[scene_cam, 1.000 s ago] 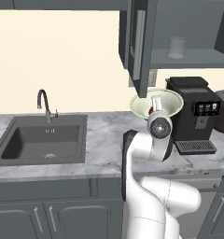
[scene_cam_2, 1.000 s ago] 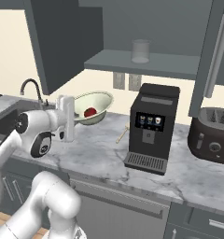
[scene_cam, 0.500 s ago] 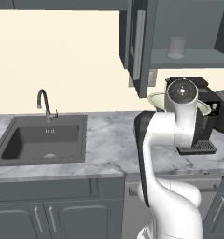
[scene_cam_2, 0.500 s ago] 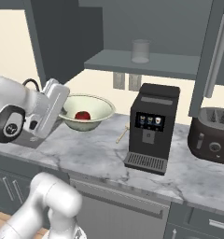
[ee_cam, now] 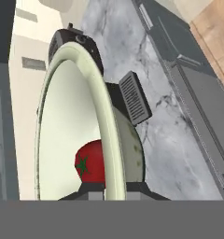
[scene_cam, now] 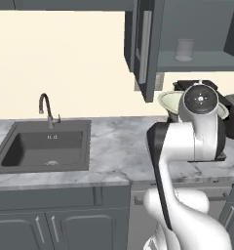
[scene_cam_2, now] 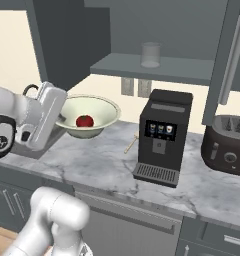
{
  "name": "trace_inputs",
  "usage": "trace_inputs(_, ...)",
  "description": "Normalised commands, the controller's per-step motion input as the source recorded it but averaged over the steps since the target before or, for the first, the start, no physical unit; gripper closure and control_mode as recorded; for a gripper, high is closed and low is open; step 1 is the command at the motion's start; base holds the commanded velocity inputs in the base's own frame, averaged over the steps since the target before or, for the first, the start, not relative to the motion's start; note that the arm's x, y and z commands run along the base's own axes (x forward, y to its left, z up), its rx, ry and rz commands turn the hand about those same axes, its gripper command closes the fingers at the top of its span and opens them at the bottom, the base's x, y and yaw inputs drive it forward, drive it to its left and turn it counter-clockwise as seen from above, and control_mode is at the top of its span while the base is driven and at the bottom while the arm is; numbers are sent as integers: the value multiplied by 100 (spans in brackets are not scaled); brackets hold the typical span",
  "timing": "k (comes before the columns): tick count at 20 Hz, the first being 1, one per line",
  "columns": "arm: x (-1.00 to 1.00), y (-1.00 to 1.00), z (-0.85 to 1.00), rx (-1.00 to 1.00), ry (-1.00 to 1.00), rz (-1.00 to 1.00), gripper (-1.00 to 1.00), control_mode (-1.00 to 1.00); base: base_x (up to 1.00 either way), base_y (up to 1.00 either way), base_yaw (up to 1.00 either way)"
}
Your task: Move the glass cup from next to the sink to the open cabinet. Then, move the bowl with the tomato to the fridge to clear the area for faucet cleaning.
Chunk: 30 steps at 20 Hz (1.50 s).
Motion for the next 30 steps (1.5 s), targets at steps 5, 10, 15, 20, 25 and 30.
trace_inputs(5, -37, 1, 3, -7, -15, 1, 100, 100, 0, 0, 0)
trace_inputs(10, 0, 0, 0, 0, 0, 0, 100, 100, -42, 13, 15)
trace_inputs(15, 0, 0, 0, 0, 0, 0, 100, 100, -86, 20, 51)
trace_inputs(20, 0, 0, 0, 0, 0, 0, 100, 100, -56, 4, 62)
trace_inputs(25, 0, 0, 0, 0, 0, 0, 100, 100, 0, 6, 95)
trace_inputs(30, 0, 0, 0, 0, 0, 0, 100, 100, 0, 1, 99)
